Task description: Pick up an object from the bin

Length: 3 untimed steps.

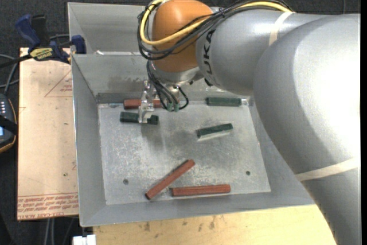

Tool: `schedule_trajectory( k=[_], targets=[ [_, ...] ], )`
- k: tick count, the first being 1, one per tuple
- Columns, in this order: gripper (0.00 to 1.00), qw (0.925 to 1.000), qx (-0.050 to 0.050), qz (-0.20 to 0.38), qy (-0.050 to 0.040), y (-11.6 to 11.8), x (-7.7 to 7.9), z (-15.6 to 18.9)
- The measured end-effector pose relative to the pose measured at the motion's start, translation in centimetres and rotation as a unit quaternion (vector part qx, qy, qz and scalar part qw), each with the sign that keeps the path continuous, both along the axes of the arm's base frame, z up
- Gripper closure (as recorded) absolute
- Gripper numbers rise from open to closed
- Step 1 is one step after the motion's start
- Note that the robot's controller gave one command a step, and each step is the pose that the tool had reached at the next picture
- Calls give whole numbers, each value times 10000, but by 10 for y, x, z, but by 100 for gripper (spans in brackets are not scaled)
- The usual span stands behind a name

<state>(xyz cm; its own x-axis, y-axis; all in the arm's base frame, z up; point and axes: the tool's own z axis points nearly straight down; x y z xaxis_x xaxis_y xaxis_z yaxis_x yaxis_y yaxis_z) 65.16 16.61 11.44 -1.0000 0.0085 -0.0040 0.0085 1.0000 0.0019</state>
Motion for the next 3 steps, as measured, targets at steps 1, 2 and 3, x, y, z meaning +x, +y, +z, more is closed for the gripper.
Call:
schedule_trajectory(
  k=[1,2,3],
  targets=[
    [100,9999,7,94,-40,8,3,1],
    [100,10000,-11,26,44,24,-3,14],
    [100,9990,14,-447,-27,41,1,33]
  ],
)
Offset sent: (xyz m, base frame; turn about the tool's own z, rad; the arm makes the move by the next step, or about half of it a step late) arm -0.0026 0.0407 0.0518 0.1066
